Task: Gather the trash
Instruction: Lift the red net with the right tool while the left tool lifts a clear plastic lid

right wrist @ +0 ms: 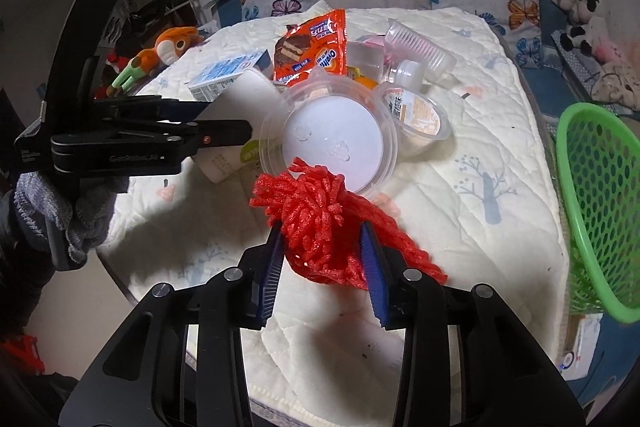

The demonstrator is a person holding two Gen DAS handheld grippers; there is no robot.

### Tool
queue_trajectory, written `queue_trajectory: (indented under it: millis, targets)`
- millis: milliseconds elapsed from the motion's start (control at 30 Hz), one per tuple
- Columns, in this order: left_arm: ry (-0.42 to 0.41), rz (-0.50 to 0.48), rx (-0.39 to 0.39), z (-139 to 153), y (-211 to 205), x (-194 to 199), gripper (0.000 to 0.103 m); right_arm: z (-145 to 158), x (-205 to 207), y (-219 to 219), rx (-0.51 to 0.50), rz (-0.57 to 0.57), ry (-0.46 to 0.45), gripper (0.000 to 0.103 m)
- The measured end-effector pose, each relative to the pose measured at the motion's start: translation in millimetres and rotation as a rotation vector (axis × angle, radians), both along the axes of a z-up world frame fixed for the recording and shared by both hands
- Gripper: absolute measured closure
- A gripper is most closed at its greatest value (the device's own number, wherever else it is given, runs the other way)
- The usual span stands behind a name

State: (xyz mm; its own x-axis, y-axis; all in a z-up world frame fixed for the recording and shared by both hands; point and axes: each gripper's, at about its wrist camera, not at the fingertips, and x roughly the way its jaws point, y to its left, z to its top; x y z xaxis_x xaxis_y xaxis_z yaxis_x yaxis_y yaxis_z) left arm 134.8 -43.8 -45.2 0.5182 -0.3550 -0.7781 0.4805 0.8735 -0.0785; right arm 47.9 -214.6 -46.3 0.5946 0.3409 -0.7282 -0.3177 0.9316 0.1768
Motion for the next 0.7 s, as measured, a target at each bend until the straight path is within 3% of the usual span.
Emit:
queue_trajectory:
  millis: [267,467,700]
  targets:
    - [-0.003,0.000,0.034,0,6,-2,0.045,-3,2,-4,0.007,-0.021,0.003,0.065]
    - [0.000,0.002,0.021,2,6,-1,0.041,2,-1,-10,0.019,-0.033,-0.008,0.065]
    - [-0.058,-0.044,-0.013,20,-6,-8,0.040,11,-4,-20,0.034,-0.054,-0.026,0.065]
